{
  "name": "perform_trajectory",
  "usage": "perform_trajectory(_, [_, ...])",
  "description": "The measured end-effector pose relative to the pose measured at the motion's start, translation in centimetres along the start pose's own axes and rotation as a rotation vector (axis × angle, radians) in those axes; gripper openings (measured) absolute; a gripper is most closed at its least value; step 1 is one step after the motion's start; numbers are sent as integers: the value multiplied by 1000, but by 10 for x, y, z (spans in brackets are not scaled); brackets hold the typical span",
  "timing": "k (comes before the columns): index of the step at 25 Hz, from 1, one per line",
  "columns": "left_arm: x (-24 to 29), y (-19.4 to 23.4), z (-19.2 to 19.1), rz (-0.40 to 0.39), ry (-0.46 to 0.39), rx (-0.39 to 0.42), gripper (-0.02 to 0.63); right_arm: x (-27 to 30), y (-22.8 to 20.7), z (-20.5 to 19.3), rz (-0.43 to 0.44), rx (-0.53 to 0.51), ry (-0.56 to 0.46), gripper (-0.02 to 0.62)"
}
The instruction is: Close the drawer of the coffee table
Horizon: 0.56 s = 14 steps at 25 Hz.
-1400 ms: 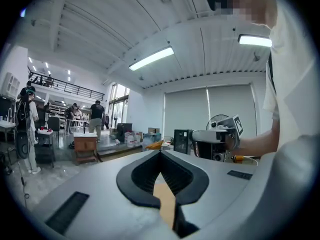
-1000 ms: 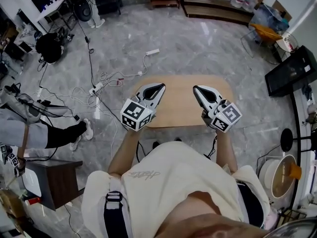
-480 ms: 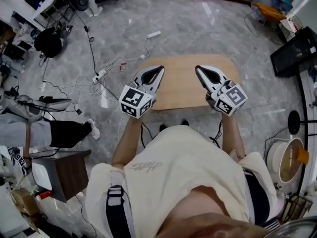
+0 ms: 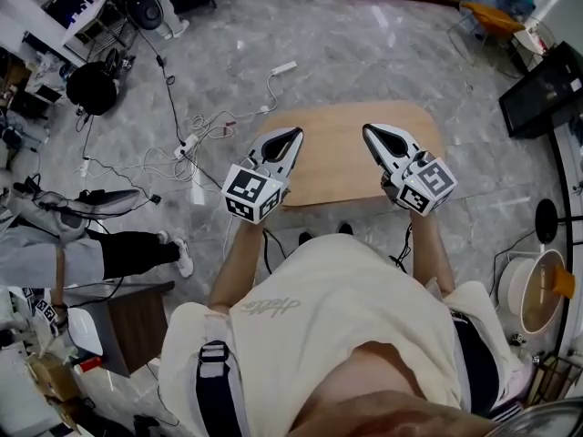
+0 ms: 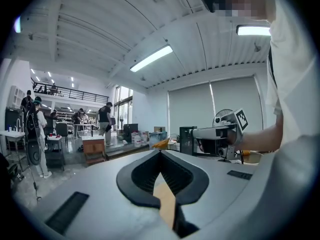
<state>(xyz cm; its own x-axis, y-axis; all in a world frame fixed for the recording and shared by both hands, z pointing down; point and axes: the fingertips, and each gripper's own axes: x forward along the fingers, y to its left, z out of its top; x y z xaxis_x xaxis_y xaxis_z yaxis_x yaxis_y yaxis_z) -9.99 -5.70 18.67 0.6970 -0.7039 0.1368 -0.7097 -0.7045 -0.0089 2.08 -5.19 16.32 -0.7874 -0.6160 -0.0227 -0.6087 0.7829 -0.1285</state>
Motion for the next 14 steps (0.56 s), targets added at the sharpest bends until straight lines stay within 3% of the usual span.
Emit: perform_trajectory(14, [-2, 6, -9, 3, -13, -29, 5, 3, -6, -18, -15, -3, 30, -8])
